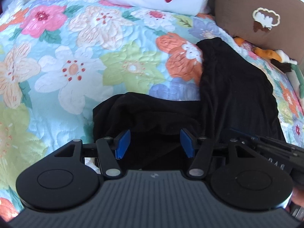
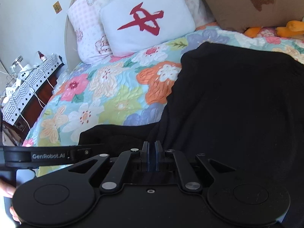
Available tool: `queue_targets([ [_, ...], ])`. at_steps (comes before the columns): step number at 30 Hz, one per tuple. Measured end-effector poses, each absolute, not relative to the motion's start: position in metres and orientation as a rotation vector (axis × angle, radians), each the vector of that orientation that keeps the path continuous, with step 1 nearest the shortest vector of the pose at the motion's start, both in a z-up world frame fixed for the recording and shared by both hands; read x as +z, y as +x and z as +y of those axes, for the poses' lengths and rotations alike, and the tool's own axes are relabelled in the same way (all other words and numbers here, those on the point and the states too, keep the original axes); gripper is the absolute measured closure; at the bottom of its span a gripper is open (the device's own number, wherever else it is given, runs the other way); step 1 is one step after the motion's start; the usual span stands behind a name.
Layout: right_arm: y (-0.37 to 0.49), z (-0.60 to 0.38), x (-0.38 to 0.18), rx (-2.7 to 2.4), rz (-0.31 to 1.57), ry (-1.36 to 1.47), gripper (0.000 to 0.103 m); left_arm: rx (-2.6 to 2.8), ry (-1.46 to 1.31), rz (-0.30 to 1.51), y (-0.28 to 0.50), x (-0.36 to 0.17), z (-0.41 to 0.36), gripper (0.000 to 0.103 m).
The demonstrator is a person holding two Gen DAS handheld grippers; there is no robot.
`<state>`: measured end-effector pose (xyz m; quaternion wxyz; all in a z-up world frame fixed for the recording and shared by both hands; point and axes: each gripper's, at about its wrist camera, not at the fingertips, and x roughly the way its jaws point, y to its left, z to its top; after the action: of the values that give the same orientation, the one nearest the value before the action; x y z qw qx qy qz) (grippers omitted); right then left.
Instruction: Fold clothes
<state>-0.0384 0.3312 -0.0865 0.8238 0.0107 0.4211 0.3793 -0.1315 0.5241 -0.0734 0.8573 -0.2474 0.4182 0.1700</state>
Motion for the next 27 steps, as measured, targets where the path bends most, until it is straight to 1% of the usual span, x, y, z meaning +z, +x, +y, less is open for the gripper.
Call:
queue_targets([
  [1,-0.04,0.335,-0.089,0.801,0.901,0.007,0.069,0.374,-0.528,0.878,-0.132,-0.075,0.528,0.046],
  [2,-0.041,0.34,-0.091,0.795,0.9,-0.006,0.062,0.391,-0.538,0.878,-0.133,-0.077,0.532,0.046],
  [3,-0.042,0.343,-0.092,0.806,0.905,-0.005,0.057,0.401,-0.557,0.877,-0.134,-0.079,0.538,0.046],
  [10,-0.046,0.37,-0.099,0.904,0.946,-0.011,0.051,0.436,-0.705,0.851,-0.142,-0.093,0.57,0.046],
  [14,-0.058,0.389,-0.095,0.947,0.913,-0.157,0.048,0.442,-0.801,0.807,-0.15,-0.097,0.585,0.046],
  [15,-0.062,0.394,-0.095,0.953,0.887,-0.218,0.045,0.441,-0.821,0.8,-0.152,-0.098,0.588,0.046],
  [16,-0.065,0.398,-0.096,0.954,0.863,-0.267,0.036,0.441,-0.839,0.795,-0.153,-0.1,0.59,0.046],
  [17,-0.068,0.402,-0.097,0.953,0.84,-0.314,0.033,0.44,-0.856,0.791,-0.154,-0.101,0.592,0.046],
  [18,-0.071,0.406,-0.099,0.952,0.816,-0.361,0.031,0.441,-0.865,0.788,-0.154,-0.101,0.593,0.046],
  [23,-0.082,0.427,-0.111,0.99,0.822,-0.457,0.031,0.444,-0.903,0.778,-0.157,-0.105,0.599,0.046],
  [24,-0.086,0.432,-0.113,1.002,0.813,-0.484,0.029,0.443,-0.906,0.776,-0.158,-0.104,0.599,0.046],
  [25,-0.091,0.438,-0.116,1.008,0.79,-0.532,0.024,0.442,-0.908,0.774,-0.158,-0.104,0.6,0.046],
  [27,-0.1,0.449,-0.122,1.017,0.734,-0.625,0.021,0.446,-0.91,0.774,-0.159,-0.103,0.6,0.046],
])
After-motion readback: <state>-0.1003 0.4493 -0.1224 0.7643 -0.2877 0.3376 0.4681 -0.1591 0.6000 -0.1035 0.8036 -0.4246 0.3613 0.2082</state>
